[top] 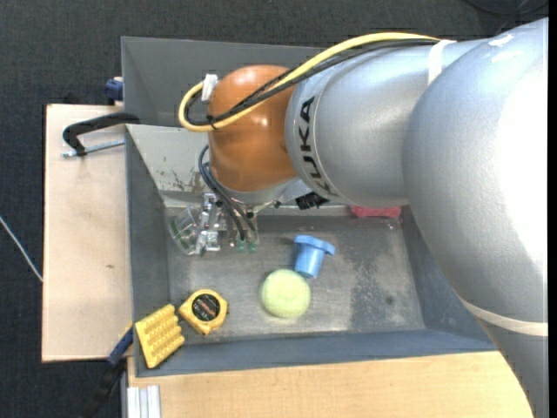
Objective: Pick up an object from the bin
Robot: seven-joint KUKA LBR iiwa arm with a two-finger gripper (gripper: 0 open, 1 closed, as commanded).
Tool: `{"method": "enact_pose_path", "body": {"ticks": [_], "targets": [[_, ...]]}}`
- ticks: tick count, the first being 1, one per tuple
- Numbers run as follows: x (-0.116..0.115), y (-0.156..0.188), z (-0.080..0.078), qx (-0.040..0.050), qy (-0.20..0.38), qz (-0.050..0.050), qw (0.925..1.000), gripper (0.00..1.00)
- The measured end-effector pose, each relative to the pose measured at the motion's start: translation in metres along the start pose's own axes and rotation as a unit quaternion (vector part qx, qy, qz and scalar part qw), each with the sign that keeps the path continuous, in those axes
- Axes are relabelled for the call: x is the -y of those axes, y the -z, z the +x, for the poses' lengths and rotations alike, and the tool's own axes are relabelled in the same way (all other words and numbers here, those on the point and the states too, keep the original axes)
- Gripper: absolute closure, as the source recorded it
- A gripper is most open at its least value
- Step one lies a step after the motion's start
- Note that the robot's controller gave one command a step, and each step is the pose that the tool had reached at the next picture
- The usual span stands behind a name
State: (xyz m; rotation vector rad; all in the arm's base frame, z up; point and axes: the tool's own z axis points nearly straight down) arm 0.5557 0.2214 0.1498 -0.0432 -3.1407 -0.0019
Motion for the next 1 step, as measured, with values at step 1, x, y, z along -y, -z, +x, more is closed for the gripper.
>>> {"method": "enact_pose_path", "body": {"ticks": [1], "targets": [[0.0076, 0.0682, 0.0015, 0.0010, 0.004, 0.000, 1.0000, 1.00]]}}
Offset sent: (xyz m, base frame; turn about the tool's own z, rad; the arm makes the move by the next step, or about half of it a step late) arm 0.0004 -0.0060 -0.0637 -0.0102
